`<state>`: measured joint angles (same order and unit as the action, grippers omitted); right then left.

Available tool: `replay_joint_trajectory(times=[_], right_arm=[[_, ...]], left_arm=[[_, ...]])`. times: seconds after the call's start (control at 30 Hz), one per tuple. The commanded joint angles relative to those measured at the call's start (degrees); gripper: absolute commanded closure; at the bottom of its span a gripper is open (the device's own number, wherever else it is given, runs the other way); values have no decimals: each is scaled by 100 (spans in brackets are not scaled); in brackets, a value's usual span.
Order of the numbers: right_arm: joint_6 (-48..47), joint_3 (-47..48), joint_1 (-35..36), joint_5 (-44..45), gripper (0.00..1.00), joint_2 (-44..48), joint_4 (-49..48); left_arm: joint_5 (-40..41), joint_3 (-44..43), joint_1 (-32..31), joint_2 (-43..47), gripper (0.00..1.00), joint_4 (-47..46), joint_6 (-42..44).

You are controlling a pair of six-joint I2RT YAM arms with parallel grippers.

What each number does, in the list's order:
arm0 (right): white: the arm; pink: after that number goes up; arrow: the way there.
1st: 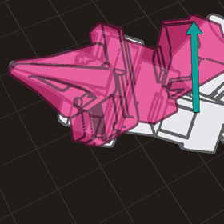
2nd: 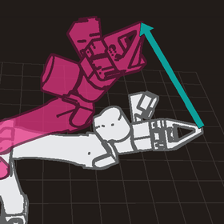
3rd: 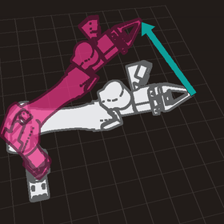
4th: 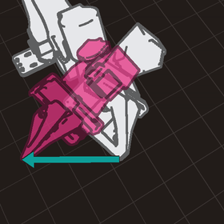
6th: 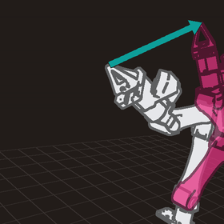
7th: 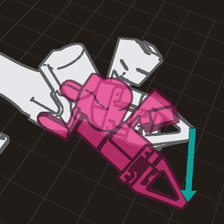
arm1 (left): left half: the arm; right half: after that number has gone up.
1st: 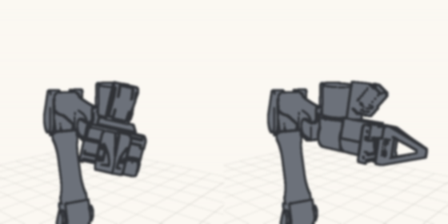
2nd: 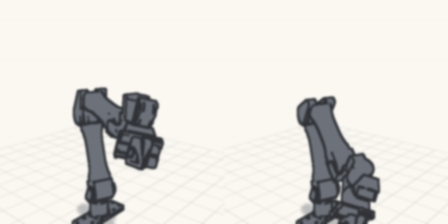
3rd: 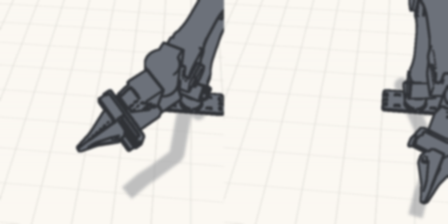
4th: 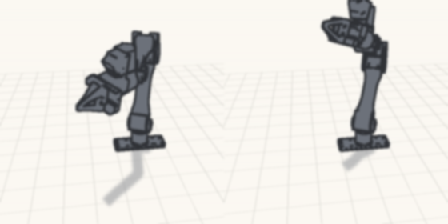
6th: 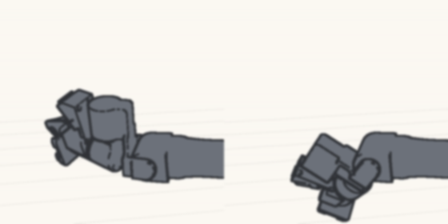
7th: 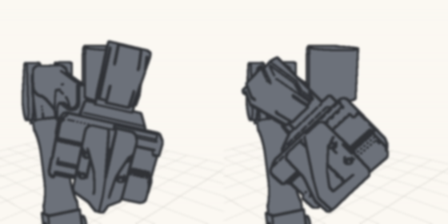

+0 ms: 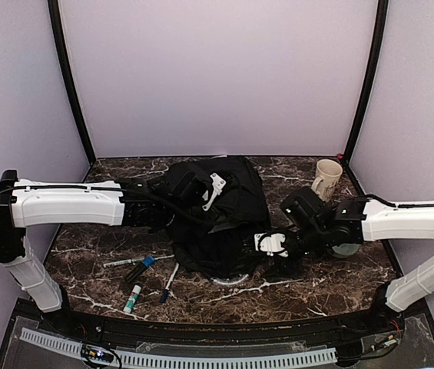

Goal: Pack the student bag
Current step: Adjust the upper front pocket of the largest bag, then place the largest pocket of the bag in the student bag.

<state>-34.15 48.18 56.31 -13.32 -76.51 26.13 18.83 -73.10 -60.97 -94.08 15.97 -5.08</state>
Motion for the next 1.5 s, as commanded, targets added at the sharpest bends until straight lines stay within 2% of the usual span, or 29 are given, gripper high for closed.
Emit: replay_joint_trajectory(times=[0.0,0.17,0.4,0.67,0.97,1.07,1.17,1.47], right_arm=[[348,-143,-778,-515,37,382,-210],[337,-499,-958,510,37,450,-743],[300,-515,-952,448,37,481,-720],[250,-658,-964,796,37,624,-947],[192,-682,-958,865,37,582,-1005],[196,-666,-964,890,37,562,-1007],[178,-704,-962,893,37,605,-1021],[158,-734,-962,956,37,663,-1046]], left_arm=[[-217,-63,-82,-172,100,-32,64],[-202,5,-82,-470,100,-178,187],[-35,-379,-82,-1067,100,-173,501],[-108,-881,-73,-1614,99,-9,776],[-365,-732,-73,-1160,78,230,673],[-428,-454,-72,-832,60,100,647],[-566,-292,-73,-600,50,112,603],[-819,498,-73,532,37,325,167]])
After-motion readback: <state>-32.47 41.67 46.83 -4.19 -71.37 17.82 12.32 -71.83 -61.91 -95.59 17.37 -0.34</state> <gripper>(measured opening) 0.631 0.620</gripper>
